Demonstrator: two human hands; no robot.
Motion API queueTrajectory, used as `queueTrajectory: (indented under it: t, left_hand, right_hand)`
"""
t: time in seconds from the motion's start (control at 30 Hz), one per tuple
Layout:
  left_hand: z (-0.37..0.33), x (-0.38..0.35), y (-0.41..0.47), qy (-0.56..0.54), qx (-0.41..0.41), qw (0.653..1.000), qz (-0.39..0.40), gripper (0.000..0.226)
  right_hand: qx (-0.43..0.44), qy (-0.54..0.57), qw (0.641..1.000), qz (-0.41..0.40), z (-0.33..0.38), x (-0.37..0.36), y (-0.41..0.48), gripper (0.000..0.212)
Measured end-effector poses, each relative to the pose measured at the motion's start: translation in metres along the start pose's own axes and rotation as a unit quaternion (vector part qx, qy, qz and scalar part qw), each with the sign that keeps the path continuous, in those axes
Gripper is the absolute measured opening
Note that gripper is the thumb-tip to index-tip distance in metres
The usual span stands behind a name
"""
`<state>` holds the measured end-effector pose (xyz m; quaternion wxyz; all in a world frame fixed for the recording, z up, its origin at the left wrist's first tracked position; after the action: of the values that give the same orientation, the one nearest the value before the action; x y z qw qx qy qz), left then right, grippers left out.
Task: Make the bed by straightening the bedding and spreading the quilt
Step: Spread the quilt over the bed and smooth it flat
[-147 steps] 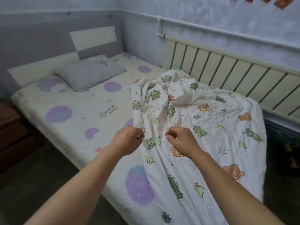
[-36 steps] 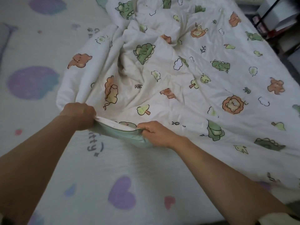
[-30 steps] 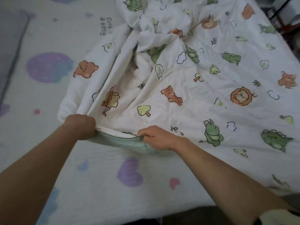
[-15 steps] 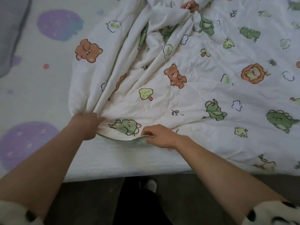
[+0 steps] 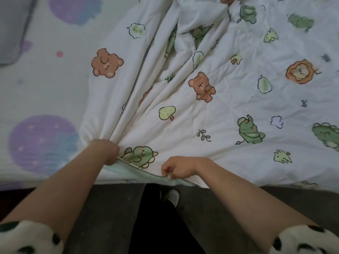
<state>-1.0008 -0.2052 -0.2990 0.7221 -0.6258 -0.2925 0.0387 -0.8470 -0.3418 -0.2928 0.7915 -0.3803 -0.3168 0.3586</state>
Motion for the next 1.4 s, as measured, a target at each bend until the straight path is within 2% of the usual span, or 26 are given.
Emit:
queueTrajectory:
  t: [0.07, 0.17, 0.23, 0.27, 0.33, 0.4, 0.47, 0.5, 0.57, 0.6, 0.67, 0.73, 0.8, 0.83, 0.87, 0.9, 0.93, 1.1, 1.27, 1.3, 1.33, 1.4]
  left_hand:
    - [-0.007, -0.02, -0.001, -0.022, -0.017, 0.999, 0.031, 0.036]
    - [-0.004, -0.025, -0.005, -0.102, -0.042, 0.991, 0.073, 0.043]
    - [0.007, -0.014, -0.002, -0.196, -0.067, 0.977, 0.041, 0.039]
    - [0.016, -0.001, 0.0, -0.246, -0.068, 0.967, -0.017, 0.033]
    - [0.042, 0.034, -0.002, -0.312, -0.038, 0.929, -0.197, 0.024]
    - [0.075, 0.068, -0.013, -0.338, 0.009, 0.863, -0.376, 0.027]
    - [0.1, 0.091, -0.019, -0.37, 0.042, 0.797, -0.475, 0.036]
    - [0.111, 0.096, -0.017, -0.383, 0.056, 0.781, -0.49, 0.041]
    - [0.134, 0.112, -0.012, -0.398, 0.086, 0.771, -0.49, 0.044]
    - [0.14, 0.119, -0.01, -0.406, 0.088, 0.765, -0.492, 0.039]
    - [0.149, 0.147, -0.008, -0.417, 0.029, 0.754, -0.507, 0.022]
    - [0.165, 0.169, 0.01, -0.413, -0.018, 0.762, -0.499, 0.021]
    - [0.183, 0.177, 0.024, -0.448, -0.001, 0.767, -0.459, 0.027]
    - [0.199, 0.185, 0.027, -0.482, 0.008, 0.752, -0.451, 0.033]
    - [0.207, 0.193, 0.028, -0.5, 0.021, 0.742, -0.446, 0.049]
    - [0.215, 0.2, 0.034, -0.503, 0.032, 0.745, -0.436, 0.064]
    - [0.224, 0.21, 0.04, -0.483, 0.033, 0.757, -0.439, 0.069]
    - [0.267, 0.261, 0.091, -0.493, -0.004, 0.77, -0.405, 0.072]
    - [0.258, 0.29, 0.115, -0.546, -0.052, 0.751, -0.368, 0.1]
    - [0.258, 0.292, 0.121, -0.544, -0.046, 0.757, -0.359, 0.098]
    - [0.259, 0.296, 0.124, -0.536, -0.046, 0.764, -0.356, 0.085]
    - [0.26, 0.305, 0.124, -0.522, -0.072, 0.76, -0.38, 0.025]
  right_hand:
    - [-0.019, 0.004, 1.0, 0.007, -0.002, -0.002, 0.001, 0.018]
    - [-0.053, 0.074, 0.996, 0.003, -0.009, 0.009, 0.0, 0.023]
    - [-0.069, 0.123, 0.99, -0.023, -0.011, 0.024, 0.001, 0.022]
    - [-0.074, 0.143, 0.986, -0.044, -0.012, 0.034, 0.001, 0.021]
    - [-0.076, 0.179, 0.976, -0.099, -0.012, 0.056, 0.001, 0.018]
    - [-0.067, 0.21, 0.962, -0.163, -0.007, 0.082, 0.001, 0.017]
    - [-0.053, 0.23, 0.947, -0.219, -0.001, 0.106, 0.001, 0.017]
    - [-0.046, 0.237, 0.941, -0.24, 0.001, 0.115, 0.002, 0.017]
    - [-0.034, 0.244, 0.929, -0.276, 0.009, 0.139, 0.005, 0.017]
    - [-0.032, 0.247, 0.924, -0.29, 0.013, 0.148, 0.005, 0.016]
    - [-0.038, 0.249, 0.914, -0.318, 0.021, 0.174, 0.009, 0.017]
    - [-0.045, 0.257, 0.902, -0.342, 0.032, 0.207, 0.018, 0.019]
    - [-0.045, 0.265, 0.888, -0.372, 0.042, 0.238, 0.025, 0.023]
    - [-0.047, 0.272, 0.878, -0.391, 0.049, 0.258, 0.032, 0.024]
    - [-0.049, 0.28, 0.869, -0.406, 0.053, 0.274, 0.036, 0.024]
    - [-0.05, 0.287, 0.859, -0.421, 0.057, 0.289, 0.039, 0.024]
    - [-0.052, 0.288, 0.85, -0.438, 0.062, 0.304, 0.043, 0.024]
    - [-0.079, 0.276, 0.805, -0.518, 0.082, 0.384, 0.062, 0.025]
    - [-0.11, 0.256, 0.784, -0.555, 0.078, 0.433, 0.073, 0.019]
    - [-0.118, 0.255, 0.78, -0.56, 0.075, 0.441, 0.074, 0.018]
    - [-0.13, 0.253, 0.777, -0.561, 0.073, 0.449, 0.075, 0.018]
    - [-0.147, 0.256, 0.776, -0.557, 0.069, 0.461, 0.076, 0.02]
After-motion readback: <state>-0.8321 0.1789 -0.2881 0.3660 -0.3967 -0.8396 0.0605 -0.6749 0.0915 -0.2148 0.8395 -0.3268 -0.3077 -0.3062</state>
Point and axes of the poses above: each hand's wrist, its own y-axis towards the middle knuckle, its own x-axis out of the back of the hand, z = x × y, the point moved 7 cm from there along y, towards the middle knuckle, and after that the axes turned 10 degrees about -x, right-handed, at the moved point
